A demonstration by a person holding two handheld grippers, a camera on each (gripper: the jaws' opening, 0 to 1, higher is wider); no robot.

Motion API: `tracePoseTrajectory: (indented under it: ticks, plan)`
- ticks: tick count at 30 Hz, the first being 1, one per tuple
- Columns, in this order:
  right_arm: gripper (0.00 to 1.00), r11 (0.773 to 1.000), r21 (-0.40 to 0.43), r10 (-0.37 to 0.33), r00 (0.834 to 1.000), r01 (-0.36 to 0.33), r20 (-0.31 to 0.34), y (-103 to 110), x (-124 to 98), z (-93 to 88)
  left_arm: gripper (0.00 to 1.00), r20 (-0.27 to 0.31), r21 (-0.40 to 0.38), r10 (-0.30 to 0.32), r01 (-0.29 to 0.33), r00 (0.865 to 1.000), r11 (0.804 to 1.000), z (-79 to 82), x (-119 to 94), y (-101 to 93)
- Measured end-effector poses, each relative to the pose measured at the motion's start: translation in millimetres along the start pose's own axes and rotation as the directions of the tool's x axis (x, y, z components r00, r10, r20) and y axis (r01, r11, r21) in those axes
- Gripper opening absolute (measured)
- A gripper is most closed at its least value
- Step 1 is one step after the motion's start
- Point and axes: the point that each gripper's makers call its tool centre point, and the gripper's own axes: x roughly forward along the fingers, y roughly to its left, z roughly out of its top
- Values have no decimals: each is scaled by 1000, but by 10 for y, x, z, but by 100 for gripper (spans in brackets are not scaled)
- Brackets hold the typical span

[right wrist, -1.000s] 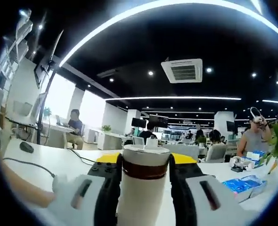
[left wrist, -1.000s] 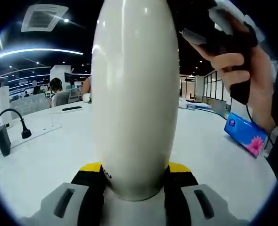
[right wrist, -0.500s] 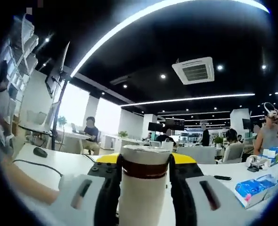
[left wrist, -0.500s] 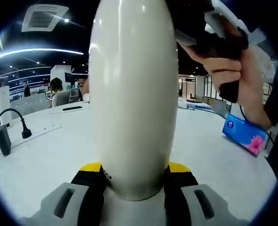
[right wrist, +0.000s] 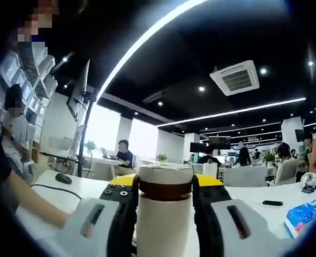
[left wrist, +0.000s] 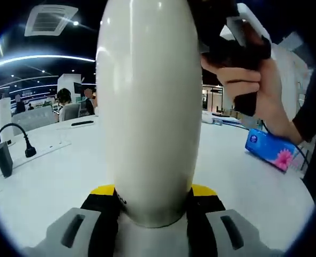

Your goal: Grasp the water cup twist off the cup lid place the cup lid on the table

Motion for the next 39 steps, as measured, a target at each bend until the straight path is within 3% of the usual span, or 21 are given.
tracePoseTrajectory:
  ticks: [14,20,23,35,39]
  plan:
    - [43,974,114,194,980,-197,41,14,18,-60,51,0,-1,1,-1,1000,1000,-2,16,36]
    - [43,933,223,273,959,-283,79,-1,3,-47,51,0,0,-1,1,1000,1000,-3,24,39]
    - [43,922,231,298,950,-311,89,-12,-6,-43,51,0,0,-2,2,1000,1000,-3,27,44]
    - [43,844,223,465,873,-487,145,7,-83,-22,51,2,1,-7,7,1000,1000,-8,50,93]
    - [43,804,227,519,835,-549,181,2,-95,-24,51,3,2,-9,9,1000,1000,-8,51,96]
